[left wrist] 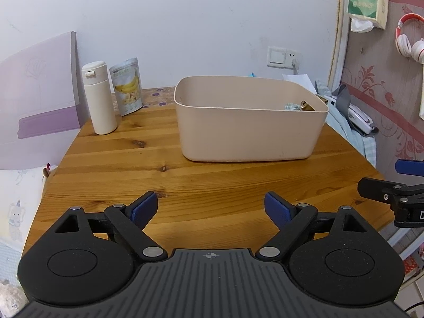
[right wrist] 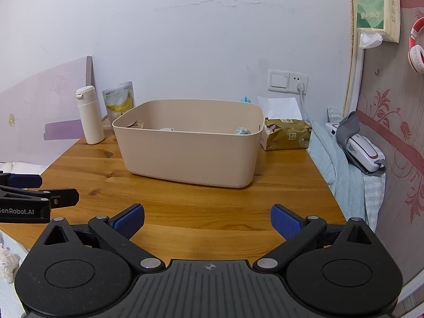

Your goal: Organize objects

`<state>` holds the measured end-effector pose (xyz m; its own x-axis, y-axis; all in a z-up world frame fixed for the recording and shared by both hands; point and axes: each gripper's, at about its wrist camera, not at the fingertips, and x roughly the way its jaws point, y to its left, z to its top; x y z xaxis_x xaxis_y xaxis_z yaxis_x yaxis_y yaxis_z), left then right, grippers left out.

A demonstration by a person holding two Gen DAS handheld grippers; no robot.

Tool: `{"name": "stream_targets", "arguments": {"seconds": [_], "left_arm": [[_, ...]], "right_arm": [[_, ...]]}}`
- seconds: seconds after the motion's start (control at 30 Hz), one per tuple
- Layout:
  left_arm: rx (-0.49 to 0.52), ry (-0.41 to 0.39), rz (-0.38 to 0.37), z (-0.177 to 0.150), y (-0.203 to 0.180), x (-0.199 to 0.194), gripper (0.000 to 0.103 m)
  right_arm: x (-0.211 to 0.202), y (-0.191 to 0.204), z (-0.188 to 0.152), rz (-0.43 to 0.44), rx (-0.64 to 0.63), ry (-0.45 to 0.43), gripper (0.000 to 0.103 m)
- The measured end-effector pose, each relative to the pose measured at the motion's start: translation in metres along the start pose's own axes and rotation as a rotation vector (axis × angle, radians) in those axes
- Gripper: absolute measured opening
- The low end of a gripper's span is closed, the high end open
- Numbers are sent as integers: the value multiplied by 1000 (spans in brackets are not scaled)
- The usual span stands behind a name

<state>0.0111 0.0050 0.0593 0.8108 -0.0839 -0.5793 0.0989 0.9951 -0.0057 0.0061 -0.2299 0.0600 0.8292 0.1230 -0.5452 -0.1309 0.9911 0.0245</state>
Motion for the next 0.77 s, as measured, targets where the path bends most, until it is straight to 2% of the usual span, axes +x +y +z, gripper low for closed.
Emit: {"name": "stream_targets", "arguments": {"seconds": [0.77], "left_arm": [[22,34,-6,4,-1,29,90]], "right_arm": [[26,-9,0,-3,14,55,103]]}}
